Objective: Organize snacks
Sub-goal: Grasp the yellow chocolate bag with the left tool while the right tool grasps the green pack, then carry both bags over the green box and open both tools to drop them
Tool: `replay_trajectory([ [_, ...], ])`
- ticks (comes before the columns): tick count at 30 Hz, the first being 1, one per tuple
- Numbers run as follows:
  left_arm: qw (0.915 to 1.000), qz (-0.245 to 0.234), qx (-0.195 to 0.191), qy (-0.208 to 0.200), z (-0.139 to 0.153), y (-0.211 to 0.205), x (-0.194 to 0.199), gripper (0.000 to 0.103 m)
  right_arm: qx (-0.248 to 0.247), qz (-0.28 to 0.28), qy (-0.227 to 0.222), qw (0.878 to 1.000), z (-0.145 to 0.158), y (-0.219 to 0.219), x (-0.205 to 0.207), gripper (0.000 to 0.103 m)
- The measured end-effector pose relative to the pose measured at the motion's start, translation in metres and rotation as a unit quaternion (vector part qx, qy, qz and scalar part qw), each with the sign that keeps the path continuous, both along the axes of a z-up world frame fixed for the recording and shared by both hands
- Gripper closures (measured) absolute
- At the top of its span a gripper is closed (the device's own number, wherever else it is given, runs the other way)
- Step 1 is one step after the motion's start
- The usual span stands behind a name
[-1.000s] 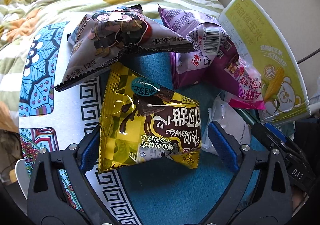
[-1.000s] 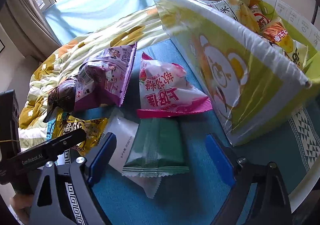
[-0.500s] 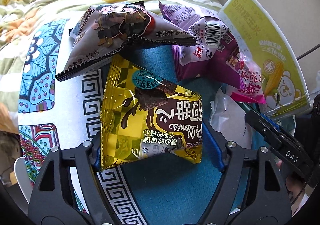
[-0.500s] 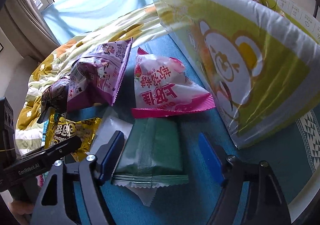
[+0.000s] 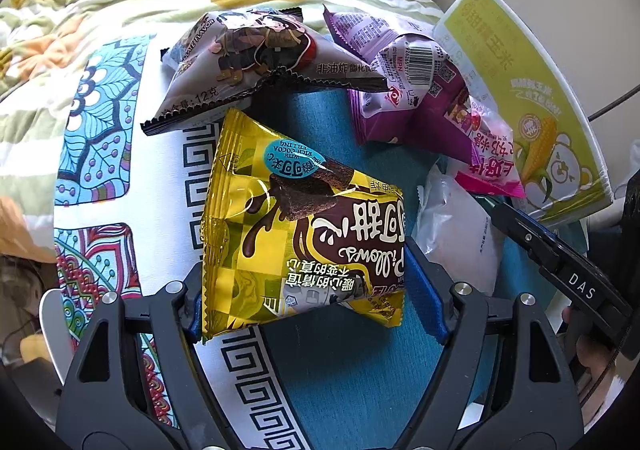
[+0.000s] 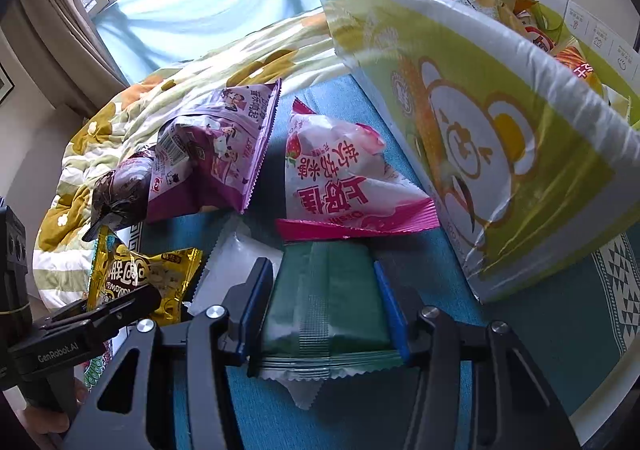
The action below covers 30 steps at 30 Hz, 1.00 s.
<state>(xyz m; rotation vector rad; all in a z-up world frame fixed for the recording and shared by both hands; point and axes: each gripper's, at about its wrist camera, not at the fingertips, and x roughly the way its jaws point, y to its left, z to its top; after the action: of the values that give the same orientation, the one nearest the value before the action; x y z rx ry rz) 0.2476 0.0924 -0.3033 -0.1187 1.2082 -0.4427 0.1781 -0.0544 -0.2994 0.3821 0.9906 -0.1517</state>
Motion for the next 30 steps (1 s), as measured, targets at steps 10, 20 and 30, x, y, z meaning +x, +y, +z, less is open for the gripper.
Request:
replay_trajectory([
  [10,0.9998,0.008,0.0,-0.021,0.038,0.003,-0.023,0.027,-0.002,0.003,-0.013,1.0,0.022,0.004,-0.016,0.056],
  [20,0.9984,0.011,-0.003,-0.055,0.104,-0.003,-0.032,0.027,-0.002,0.018,-0.055,0.998,0.078,0.007,-0.034,0.056],
  [30,0.9936,0.008,-0.005,-0.113,0.179,-0.063,-0.035,0.027,0.015,0.036,-0.116,0.992,0.155,-0.027,-0.046,0.056],
])
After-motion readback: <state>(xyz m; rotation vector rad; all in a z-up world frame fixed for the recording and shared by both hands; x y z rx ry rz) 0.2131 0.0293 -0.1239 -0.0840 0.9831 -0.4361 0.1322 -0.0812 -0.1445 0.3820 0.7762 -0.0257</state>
